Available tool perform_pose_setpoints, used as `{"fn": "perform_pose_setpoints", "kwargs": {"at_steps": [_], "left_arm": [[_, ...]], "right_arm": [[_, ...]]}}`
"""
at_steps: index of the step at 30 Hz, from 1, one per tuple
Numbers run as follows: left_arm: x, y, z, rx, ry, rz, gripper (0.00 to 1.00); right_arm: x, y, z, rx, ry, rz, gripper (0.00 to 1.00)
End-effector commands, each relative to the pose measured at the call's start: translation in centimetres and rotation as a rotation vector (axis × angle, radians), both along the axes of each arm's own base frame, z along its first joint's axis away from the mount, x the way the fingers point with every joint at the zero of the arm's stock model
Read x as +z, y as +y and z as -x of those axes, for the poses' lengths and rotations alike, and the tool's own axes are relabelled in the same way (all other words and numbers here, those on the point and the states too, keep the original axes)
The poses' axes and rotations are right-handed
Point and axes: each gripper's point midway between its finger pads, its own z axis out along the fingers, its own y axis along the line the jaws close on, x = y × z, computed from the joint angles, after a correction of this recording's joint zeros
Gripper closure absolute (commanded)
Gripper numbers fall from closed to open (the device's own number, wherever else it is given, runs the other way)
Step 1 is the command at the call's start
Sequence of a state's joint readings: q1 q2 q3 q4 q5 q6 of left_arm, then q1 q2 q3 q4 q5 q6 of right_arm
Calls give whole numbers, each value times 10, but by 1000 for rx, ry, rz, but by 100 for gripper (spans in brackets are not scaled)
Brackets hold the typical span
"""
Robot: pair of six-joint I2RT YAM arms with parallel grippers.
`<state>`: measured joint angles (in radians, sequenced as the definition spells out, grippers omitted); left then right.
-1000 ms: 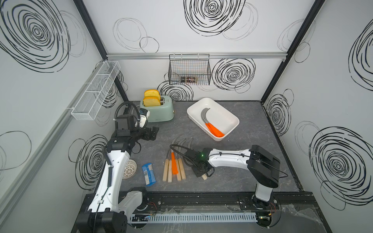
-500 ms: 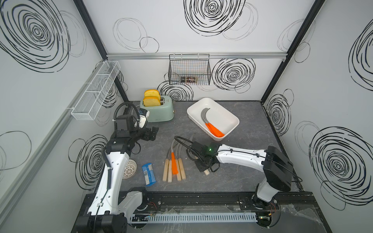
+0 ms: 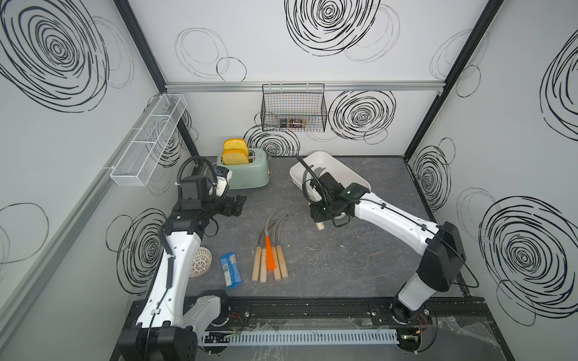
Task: Put small sickles into storage boxes
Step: Place the sickle in the storage box.
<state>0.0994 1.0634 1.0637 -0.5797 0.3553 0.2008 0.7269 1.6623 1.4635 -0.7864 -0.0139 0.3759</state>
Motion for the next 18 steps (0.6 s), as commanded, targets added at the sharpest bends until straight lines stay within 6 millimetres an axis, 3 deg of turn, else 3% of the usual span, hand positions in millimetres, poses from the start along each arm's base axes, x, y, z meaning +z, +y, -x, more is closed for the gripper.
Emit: {"fn": "perform_pose_setpoints", "kwargs": {"at_steps": [1,10,18], "left_arm": [[22,-1,-8,-14,-61,9,4],[24,-3,-8,-22,-71,15,4],[24,-3,-10,-20,-75,17,4]], "right_arm": [[11,-18,-19,5,-7,24,100],[5,-61,-75,-80,-1,28,100],[-18,-71,-110,-84,-21,148,100]]}}
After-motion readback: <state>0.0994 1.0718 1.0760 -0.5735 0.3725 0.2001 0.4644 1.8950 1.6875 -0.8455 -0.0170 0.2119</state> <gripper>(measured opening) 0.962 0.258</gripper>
